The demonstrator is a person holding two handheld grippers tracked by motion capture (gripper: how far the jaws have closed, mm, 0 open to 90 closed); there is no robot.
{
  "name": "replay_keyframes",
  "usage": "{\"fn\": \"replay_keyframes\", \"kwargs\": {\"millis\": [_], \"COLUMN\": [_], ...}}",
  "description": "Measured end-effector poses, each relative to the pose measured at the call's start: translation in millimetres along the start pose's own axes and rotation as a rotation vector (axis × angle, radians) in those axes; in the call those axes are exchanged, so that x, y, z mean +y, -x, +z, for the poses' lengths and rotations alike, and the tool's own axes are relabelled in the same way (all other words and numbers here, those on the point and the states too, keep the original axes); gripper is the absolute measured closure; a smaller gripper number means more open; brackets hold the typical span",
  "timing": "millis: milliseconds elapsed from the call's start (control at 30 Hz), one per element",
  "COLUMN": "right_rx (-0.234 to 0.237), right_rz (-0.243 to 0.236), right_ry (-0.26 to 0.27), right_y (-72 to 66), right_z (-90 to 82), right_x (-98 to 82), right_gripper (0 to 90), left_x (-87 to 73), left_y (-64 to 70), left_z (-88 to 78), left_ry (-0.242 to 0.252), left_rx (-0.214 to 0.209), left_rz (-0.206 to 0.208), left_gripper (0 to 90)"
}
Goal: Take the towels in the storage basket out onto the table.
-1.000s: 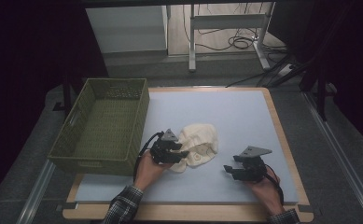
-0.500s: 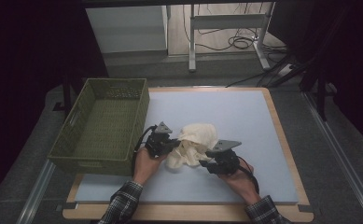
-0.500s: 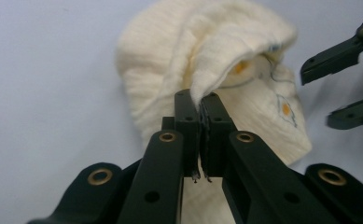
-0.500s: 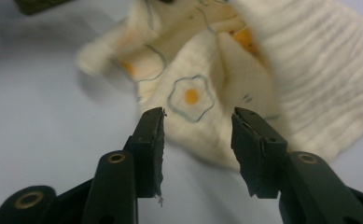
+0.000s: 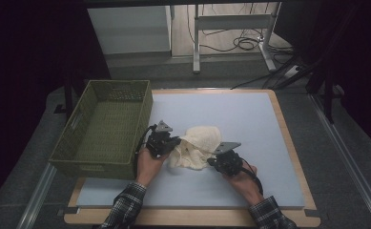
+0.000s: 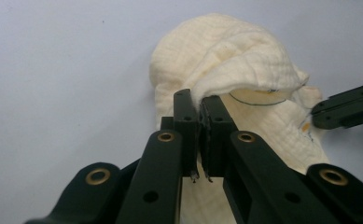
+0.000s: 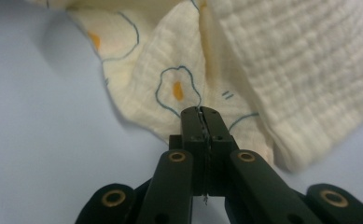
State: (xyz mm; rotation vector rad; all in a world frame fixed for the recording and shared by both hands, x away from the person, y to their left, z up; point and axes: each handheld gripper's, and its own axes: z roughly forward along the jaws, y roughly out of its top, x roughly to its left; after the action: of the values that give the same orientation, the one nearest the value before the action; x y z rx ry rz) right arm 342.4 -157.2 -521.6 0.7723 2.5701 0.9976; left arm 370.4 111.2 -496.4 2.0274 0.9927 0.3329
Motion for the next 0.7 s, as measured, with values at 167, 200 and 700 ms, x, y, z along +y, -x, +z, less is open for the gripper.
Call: {"fn": "replay_keyframes", "kwargs": {"millis": [167, 200, 700], "right_rx": [0.015, 0.011, -0.004], "right_rz": [0.047, 0.053, 0.112], "right_ry": [0.043, 0.042, 0.020], "right_y": [9.9, 12.6, 13.2], "right_z": [-29.8, -38.8, -89.2], "right_x": [-12.2, -18.0, -88.7], "right_gripper": [90.0, 90.0, 89.4], "left_x": [-3.1, -3.6, -35.3], "left_y": [-1.4, -1.6, 11.9], "left_z": [1.6, 1.7, 7.8], "left_ry": [-0.002, 0.000, -0.124], "left_rx": [0.019, 0.021, 0.104], "left_rz": [-0.028, -0.028, -0.066], "left_gripper": [86.3, 86.2, 76.1]}}
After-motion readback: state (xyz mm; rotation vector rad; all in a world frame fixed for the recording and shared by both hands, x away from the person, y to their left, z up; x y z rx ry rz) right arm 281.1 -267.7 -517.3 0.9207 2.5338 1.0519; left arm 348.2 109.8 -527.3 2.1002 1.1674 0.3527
